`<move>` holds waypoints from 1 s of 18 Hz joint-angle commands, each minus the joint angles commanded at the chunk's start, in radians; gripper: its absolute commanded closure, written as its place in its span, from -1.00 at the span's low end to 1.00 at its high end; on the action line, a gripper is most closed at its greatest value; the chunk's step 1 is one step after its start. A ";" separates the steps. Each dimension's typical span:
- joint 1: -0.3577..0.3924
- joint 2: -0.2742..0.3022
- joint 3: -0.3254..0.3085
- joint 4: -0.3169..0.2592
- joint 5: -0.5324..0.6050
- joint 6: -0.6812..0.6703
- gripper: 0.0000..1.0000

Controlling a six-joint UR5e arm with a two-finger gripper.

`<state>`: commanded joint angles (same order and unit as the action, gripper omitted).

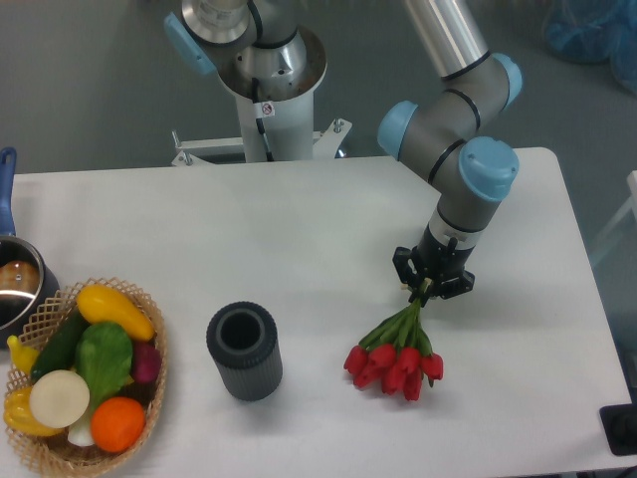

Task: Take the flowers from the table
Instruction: 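Lift the held tulips up off the table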

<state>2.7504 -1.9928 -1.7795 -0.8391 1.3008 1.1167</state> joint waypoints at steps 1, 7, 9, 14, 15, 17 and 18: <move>0.000 0.011 0.002 0.002 -0.003 0.000 0.50; 0.000 0.052 0.031 0.000 -0.009 0.000 0.52; -0.002 0.051 0.031 0.000 -0.008 0.000 0.58; -0.003 0.043 0.018 0.000 -0.002 0.000 0.57; -0.003 0.046 0.020 0.002 -0.002 0.000 0.57; 0.002 0.052 0.037 0.002 -0.006 0.000 0.57; 0.002 0.054 0.049 0.002 -0.008 0.000 0.57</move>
<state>2.7520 -1.9390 -1.7305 -0.8376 1.2932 1.1167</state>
